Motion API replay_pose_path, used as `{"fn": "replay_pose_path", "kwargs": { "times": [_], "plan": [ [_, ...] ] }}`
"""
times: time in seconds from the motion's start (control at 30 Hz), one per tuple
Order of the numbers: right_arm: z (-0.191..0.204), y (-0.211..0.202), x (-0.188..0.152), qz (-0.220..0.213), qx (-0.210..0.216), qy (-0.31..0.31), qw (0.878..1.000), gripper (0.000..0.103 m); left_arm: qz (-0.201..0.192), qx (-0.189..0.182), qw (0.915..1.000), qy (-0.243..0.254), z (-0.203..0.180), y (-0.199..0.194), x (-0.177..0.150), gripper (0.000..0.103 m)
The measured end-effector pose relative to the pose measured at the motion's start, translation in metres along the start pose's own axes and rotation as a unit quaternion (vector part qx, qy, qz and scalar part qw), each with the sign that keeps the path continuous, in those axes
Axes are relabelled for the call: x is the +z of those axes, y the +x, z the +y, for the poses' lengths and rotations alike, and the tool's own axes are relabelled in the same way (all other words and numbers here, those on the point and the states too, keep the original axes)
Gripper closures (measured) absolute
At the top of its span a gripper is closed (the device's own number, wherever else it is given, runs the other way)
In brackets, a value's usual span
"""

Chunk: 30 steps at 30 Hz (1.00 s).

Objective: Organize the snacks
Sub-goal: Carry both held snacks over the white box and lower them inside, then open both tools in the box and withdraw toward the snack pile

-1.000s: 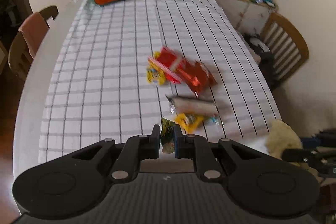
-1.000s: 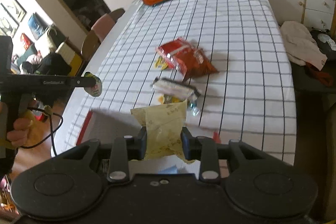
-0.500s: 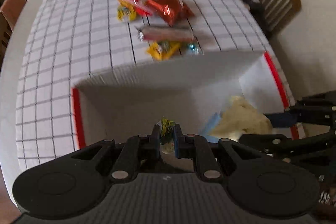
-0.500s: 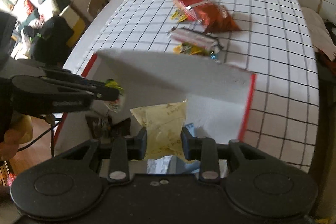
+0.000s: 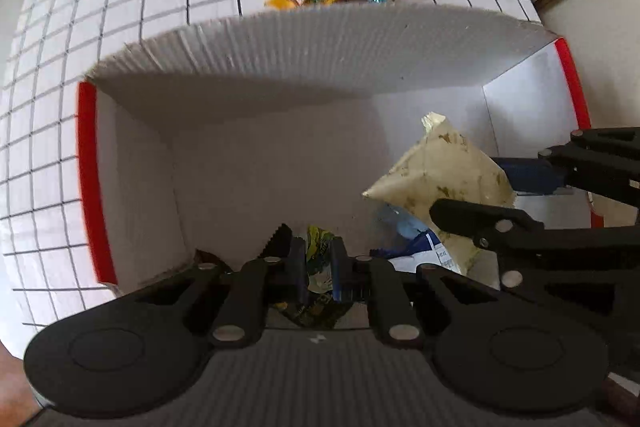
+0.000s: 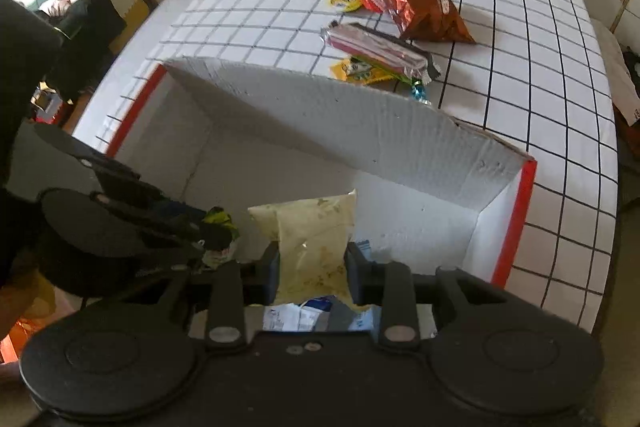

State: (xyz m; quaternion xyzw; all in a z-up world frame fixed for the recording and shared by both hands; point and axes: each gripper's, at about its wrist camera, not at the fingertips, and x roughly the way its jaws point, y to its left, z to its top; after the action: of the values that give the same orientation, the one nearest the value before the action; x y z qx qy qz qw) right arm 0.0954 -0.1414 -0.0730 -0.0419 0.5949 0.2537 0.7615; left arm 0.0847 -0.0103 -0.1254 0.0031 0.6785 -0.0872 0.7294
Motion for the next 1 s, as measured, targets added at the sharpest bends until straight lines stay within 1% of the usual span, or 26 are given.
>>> {"fn": "replay_pose_path", "kwargs": {
  "times": [0.1, 0.2, 0.33, 0.47, 0.57, 0.63, 0.67, 0.7, 0.73, 0.83, 0.9, 0.97, 1.0],
  "plan": [
    [0.0, 0.008, 0.002, 0.012, -0.01, -0.005, 1.0, 0.072, 0.009, 0.002, 1.0, -0.001, -0.001, 0.003, 0.002, 0.091],
    [-0.001, 0.012, 0.003, 0.021, -0.011, -0.001, 1.0, 0.071, 0.02, 0.0, 0.9998, 0.0, -0.002, 0.007, 0.004, 0.091],
    [-0.005, 0.013, 0.005, 0.024, -0.002, 0.009, 1.0, 0.07, 0.028, -0.005, 0.9996, 0.001, -0.003, 0.008, 0.005, 0.091],
    [-0.005, 0.006, 0.004, 0.018, 0.002, 0.008, 1.0, 0.069, 0.028, -0.004, 0.9996, 0.0, -0.003, 0.007, 0.007, 0.089],
    [-0.006, -0.003, 0.004, 0.008, 0.008, 0.01, 1.0, 0.068, 0.025, -0.005, 0.9997, -0.003, -0.002, 0.004, 0.007, 0.08],
    [-0.008, -0.011, 0.005, -0.001, 0.012, 0.012, 1.0, 0.068, 0.018, -0.005, 0.9998, -0.004, -0.001, 0.0, 0.007, 0.07],
    [-0.009, -0.015, 0.005, -0.007, 0.015, 0.015, 1.0, 0.067, 0.014, -0.007, 0.9999, -0.004, -0.001, -0.002, 0.007, 0.067],
    [-0.01, -0.018, 0.005, -0.011, 0.016, 0.017, 1.0, 0.067, 0.011, -0.008, 0.9999, -0.006, 0.0, -0.005, 0.007, 0.06],
    [-0.011, -0.022, 0.006, -0.017, 0.018, 0.019, 1.0, 0.066, 0.005, -0.01, 0.9999, -0.009, 0.0, -0.008, 0.007, 0.055],
    [-0.015, -0.033, 0.006, -0.031, 0.023, 0.023, 0.999, 0.064, -0.019, -0.015, 0.9997, -0.007, -0.001, -0.022, 0.006, 0.05],
    [-0.017, -0.04, 0.007, -0.039, 0.028, 0.027, 0.998, 0.062, -0.036, -0.016, 0.9992, 0.0, -0.004, -0.032, 0.005, 0.049],
    [-0.018, -0.047, 0.007, -0.049, 0.03, 0.028, 0.998, 0.061, -0.058, -0.013, 0.9982, 0.009, -0.007, -0.045, 0.005, 0.045],
    [-0.018, -0.05, 0.008, -0.055, 0.032, 0.028, 0.998, 0.06, -0.067, -0.011, 0.9976, 0.012, -0.008, -0.05, 0.005, 0.042]
  ]
}}
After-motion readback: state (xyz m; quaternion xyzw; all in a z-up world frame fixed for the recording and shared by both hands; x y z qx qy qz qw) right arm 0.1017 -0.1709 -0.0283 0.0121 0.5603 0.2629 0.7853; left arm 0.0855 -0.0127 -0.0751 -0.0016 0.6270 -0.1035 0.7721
